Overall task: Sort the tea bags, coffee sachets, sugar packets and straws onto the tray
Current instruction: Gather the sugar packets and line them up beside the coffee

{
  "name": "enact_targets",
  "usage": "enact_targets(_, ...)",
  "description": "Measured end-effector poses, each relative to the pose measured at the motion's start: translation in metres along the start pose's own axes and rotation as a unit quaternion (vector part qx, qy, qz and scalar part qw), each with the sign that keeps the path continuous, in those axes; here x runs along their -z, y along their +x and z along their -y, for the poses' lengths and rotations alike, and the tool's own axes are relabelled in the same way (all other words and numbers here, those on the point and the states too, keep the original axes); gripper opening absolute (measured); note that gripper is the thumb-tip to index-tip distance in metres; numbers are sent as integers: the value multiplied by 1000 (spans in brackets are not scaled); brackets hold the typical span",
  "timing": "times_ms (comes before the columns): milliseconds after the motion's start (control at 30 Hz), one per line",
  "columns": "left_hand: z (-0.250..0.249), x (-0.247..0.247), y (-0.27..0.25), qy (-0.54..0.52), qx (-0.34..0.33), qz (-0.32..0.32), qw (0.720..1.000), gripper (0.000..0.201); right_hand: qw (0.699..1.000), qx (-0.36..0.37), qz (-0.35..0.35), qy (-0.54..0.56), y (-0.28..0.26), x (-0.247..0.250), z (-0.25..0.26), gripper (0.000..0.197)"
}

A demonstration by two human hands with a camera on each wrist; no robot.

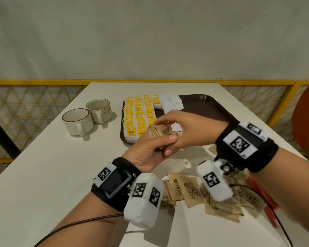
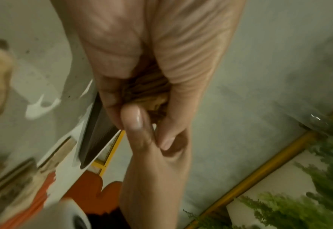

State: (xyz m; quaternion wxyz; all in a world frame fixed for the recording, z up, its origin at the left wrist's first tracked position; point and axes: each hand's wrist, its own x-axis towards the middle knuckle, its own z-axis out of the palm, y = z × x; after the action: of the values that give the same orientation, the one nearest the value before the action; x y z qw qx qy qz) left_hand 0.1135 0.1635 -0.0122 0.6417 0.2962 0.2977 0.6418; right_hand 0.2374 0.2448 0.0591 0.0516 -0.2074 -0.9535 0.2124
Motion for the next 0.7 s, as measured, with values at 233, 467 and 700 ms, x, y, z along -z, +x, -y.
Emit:
enact_targets(233,1,1,-2,69,22,10,997,61,995,64,-30,69,-7,9,-11,38)
enact_targets(467,0,3,-2,87,40,27,995,75,994,68,-36,79,-9,7,-13,34)
enact_targets(700,-2,3,-3,104,85,63,989,64,994,57,-9,95,-9,12,-15,32)
